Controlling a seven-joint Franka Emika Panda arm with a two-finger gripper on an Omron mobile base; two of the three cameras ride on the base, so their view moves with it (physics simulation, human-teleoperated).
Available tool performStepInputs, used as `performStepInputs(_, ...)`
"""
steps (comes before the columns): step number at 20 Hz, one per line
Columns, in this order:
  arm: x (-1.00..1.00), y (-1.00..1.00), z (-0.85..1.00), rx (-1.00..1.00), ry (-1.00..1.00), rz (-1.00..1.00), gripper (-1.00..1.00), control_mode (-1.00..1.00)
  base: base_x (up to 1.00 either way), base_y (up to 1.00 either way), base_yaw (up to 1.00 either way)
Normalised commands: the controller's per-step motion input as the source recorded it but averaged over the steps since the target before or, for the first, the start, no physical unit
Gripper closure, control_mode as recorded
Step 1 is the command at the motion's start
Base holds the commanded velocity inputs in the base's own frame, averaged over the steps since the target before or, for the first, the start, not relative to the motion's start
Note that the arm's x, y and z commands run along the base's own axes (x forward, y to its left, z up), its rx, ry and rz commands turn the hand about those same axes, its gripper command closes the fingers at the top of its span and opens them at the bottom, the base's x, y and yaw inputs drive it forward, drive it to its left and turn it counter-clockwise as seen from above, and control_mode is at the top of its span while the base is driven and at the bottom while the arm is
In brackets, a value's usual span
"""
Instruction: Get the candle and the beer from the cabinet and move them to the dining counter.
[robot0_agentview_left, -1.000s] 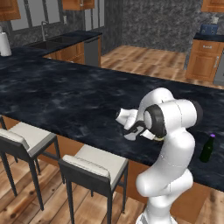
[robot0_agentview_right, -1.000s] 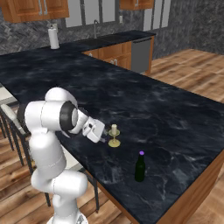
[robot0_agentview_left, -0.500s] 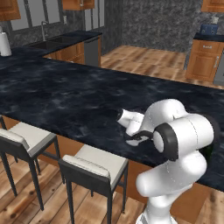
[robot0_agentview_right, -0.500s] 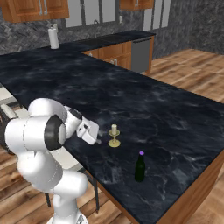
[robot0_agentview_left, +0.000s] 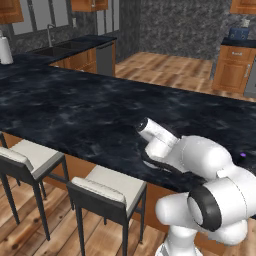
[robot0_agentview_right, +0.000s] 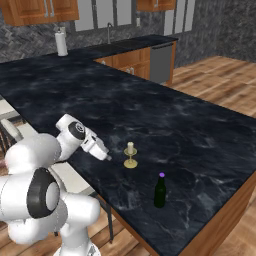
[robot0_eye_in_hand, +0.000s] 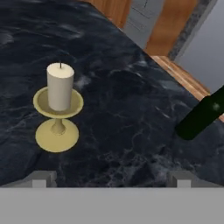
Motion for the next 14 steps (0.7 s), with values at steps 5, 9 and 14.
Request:
performStepInputs(5, -0.46, 0.0, 0.38, 0.15, 0.04, 0.35, -1.0, -1.0, 0.0, 0.0, 0.0)
performStepInputs(9, -0.51, 0.0, 0.34, 0.21, 0.01, 0.33, -1.0, -1.0, 0.0, 0.0, 0.0)
performStepInputs(14, -0.54, 0.01, 0.33, 0.17, 0.0, 0.31, -1.0, -1.0, 0.0, 0.0, 0.0)
